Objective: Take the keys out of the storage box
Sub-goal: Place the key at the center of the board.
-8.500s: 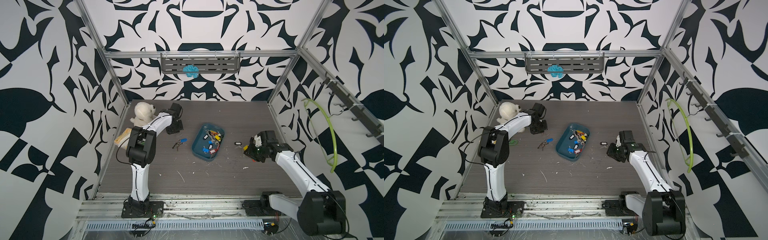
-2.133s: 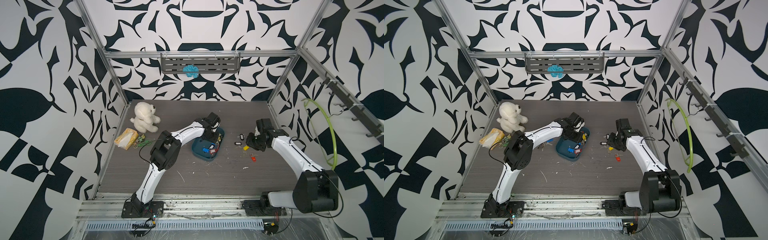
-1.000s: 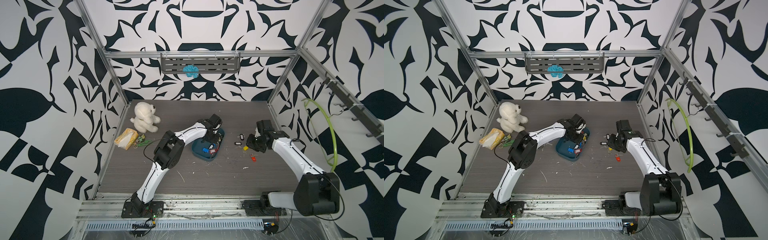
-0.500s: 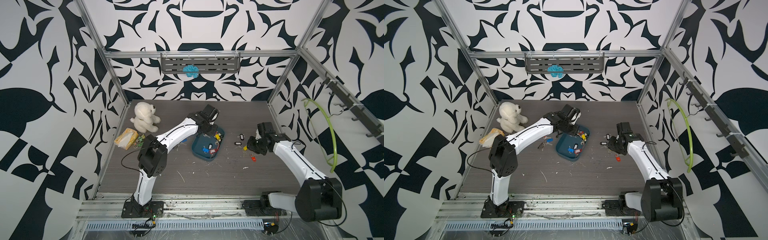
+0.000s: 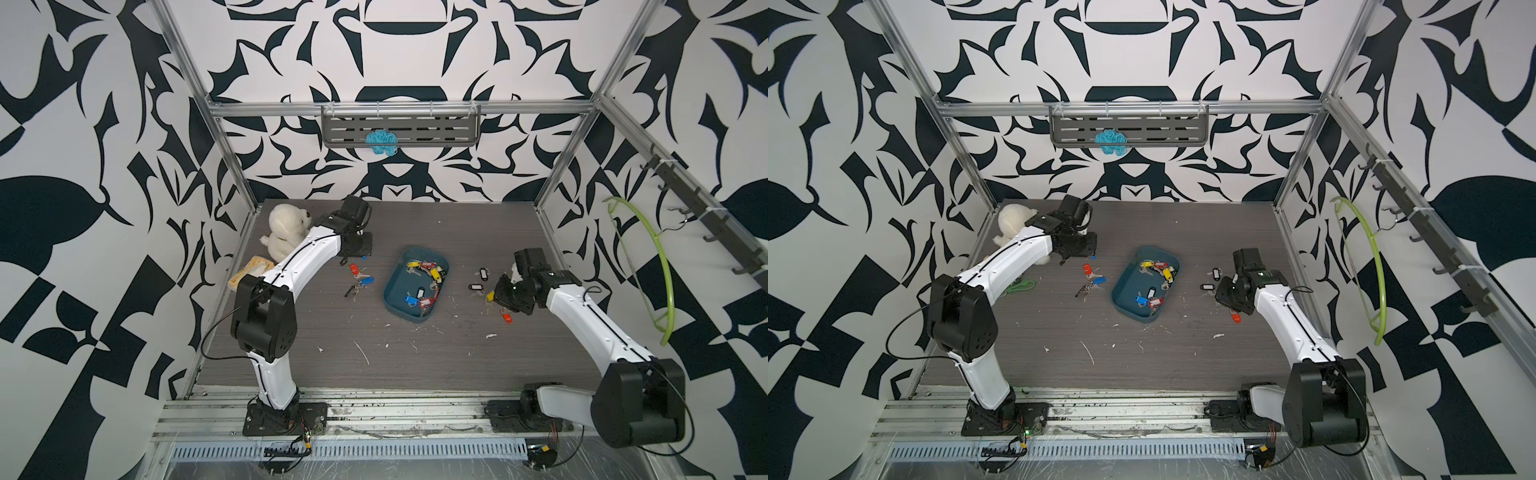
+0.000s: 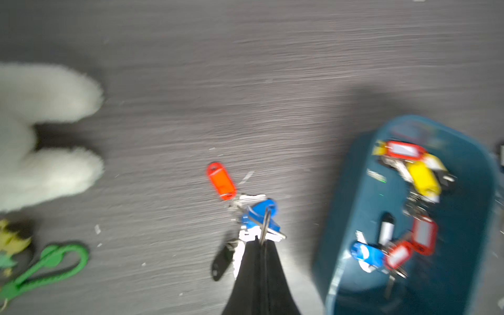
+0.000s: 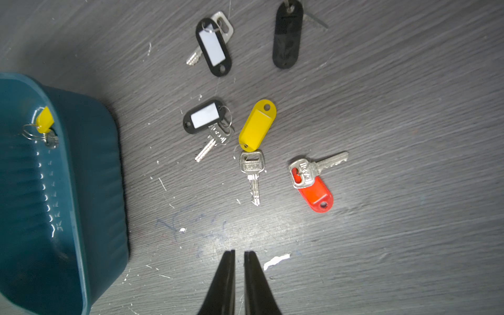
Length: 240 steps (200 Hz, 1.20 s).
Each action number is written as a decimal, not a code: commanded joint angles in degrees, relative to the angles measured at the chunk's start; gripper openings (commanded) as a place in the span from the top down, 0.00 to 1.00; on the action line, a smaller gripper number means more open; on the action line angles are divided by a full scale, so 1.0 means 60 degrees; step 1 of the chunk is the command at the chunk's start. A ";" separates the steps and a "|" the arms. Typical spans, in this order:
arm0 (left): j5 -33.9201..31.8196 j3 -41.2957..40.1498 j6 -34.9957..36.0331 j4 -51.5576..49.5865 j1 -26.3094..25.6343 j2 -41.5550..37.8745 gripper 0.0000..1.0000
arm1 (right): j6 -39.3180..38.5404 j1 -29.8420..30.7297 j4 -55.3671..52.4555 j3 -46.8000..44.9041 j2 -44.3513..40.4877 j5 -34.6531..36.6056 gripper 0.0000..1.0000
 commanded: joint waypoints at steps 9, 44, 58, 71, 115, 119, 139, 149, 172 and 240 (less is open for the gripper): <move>-0.0048 -0.0499 -0.0398 -0.0318 0.0363 0.0275 1.00 | 0.0066 -0.0021 0.0094 -0.0060 -0.0071 -0.0094 0.87; -0.0084 -0.0720 -0.0565 -0.0322 0.0460 0.0810 1.00 | 0.0021 -0.0017 0.0094 -0.0082 -0.0008 -0.0092 0.87; -0.0171 -0.0805 -0.0633 -0.0340 0.0475 0.0954 1.00 | 0.0003 -0.0021 0.0094 -0.0089 0.0017 -0.0089 0.87; -0.0296 -0.0863 -0.0695 -0.0395 0.0503 0.1041 1.00 | -0.0008 -0.0017 0.0094 -0.0086 0.0028 -0.0098 0.87; -0.0587 -0.1104 -0.0785 -0.0534 0.0519 0.1077 1.00 | -0.0022 -0.0021 0.0116 -0.0087 0.0076 -0.0147 0.87; -0.0586 -0.1141 -0.0801 -0.0510 0.0519 0.1048 1.00 | -0.0022 -0.0029 0.0123 -0.0085 0.0080 -0.0149 0.87; -0.0579 -0.1317 -0.0897 -0.0494 0.0522 0.0923 1.00 | -0.0007 -0.0018 0.0138 -0.0088 0.0094 -0.0182 0.86; -0.0537 -0.1400 -0.0918 -0.0490 0.0519 0.0878 0.82 | -0.0008 -0.0018 0.0139 -0.0089 0.0099 -0.0186 0.83; -0.0425 -0.1561 -0.0987 -0.0501 0.0526 0.0728 0.32 | -0.0008 -0.0018 0.0109 -0.0083 0.0091 -0.0211 0.73; -0.0382 -0.1520 -0.1036 -0.0275 0.0385 -0.0344 0.09 | 0.0008 -0.0019 0.0178 -0.0221 0.0017 -0.0201 0.67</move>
